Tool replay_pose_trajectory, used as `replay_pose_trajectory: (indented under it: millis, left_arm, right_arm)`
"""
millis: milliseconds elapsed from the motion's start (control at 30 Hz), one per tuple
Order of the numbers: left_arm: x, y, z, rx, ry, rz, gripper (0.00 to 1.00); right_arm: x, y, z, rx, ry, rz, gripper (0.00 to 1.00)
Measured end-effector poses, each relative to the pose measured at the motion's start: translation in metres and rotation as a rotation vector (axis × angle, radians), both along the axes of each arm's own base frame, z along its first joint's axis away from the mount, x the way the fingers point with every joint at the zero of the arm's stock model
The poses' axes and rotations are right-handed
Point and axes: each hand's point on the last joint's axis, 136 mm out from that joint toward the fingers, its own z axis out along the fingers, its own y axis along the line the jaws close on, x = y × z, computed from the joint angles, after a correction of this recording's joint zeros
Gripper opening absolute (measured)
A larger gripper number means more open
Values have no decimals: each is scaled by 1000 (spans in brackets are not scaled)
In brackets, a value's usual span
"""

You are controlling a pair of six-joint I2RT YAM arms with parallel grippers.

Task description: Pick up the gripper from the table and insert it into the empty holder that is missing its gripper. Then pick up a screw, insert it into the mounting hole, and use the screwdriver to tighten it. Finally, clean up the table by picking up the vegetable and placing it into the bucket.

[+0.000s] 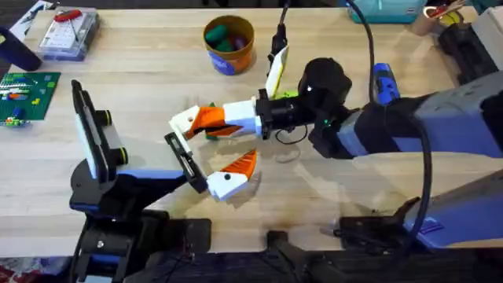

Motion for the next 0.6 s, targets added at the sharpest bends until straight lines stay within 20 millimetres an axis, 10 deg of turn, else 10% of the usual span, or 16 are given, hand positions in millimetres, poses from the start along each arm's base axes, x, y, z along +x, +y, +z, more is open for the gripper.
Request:
replay_pose_trajectory:
  millis: [600]
  left_arm:
    - [0, 0, 0, 0, 1, -1, 990]
  right_arm:
    - [0, 0, 0, 1, 0, 1, 18]
